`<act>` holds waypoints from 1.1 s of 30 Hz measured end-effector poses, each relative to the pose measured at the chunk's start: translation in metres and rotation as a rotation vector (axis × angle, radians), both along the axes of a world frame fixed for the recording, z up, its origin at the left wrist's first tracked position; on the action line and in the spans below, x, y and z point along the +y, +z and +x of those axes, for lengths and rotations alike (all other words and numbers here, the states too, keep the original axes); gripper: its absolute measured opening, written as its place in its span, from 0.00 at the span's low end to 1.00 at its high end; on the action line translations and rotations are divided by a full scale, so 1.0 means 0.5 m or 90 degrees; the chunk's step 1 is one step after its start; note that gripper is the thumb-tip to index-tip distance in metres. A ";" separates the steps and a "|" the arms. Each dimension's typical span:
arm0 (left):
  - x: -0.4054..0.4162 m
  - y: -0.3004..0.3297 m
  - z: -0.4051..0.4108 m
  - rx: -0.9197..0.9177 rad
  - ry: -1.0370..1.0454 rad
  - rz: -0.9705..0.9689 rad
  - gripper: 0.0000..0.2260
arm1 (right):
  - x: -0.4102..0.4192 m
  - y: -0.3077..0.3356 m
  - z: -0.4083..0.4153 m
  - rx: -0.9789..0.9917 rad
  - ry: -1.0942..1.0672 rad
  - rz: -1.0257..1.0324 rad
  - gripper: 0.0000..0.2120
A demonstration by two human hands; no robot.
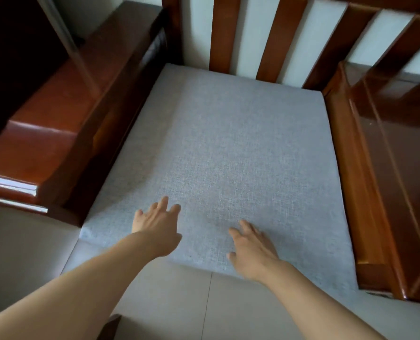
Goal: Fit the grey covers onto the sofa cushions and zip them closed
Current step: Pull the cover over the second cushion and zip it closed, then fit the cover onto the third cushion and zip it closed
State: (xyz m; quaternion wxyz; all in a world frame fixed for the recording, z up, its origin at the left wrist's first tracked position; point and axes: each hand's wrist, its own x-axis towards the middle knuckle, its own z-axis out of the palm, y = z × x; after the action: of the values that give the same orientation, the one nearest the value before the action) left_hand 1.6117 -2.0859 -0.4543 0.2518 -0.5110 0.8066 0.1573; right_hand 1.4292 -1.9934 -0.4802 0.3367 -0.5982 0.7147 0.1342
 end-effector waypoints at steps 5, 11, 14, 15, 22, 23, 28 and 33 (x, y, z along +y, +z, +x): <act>-0.020 0.126 0.058 0.050 0.016 -0.082 0.25 | -0.035 0.138 0.051 0.032 0.000 -0.050 0.29; -0.023 0.237 0.141 0.090 0.070 -0.125 0.22 | -0.060 0.284 0.113 0.045 0.013 -0.089 0.25; -0.022 0.275 0.175 0.111 0.106 -0.137 0.22 | -0.079 0.328 0.135 0.064 0.029 -0.107 0.26; -0.021 0.285 0.186 0.118 0.119 -0.143 0.22 | -0.088 0.339 0.143 0.068 0.038 -0.115 0.26; 0.023 0.299 0.248 0.129 0.198 -0.160 0.22 | -0.150 0.357 0.206 0.064 0.148 -0.155 0.26; 0.033 0.297 0.252 0.123 0.216 -0.158 0.23 | -0.155 0.351 0.214 0.056 0.167 -0.156 0.27; 0.090 0.289 0.245 0.102 0.339 -0.167 0.21 | -0.166 0.328 0.228 0.028 0.279 -0.162 0.28; 0.196 0.291 0.225 0.099 0.453 -0.191 0.23 | -0.141 0.335 0.236 0.015 0.386 -0.168 0.30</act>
State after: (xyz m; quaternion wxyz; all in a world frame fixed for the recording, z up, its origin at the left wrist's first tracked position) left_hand 1.7244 -1.9877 -0.3087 0.0424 -0.7766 0.6096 0.1531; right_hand 1.5471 -2.0641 -0.3128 0.1928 -0.8203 0.5195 0.1417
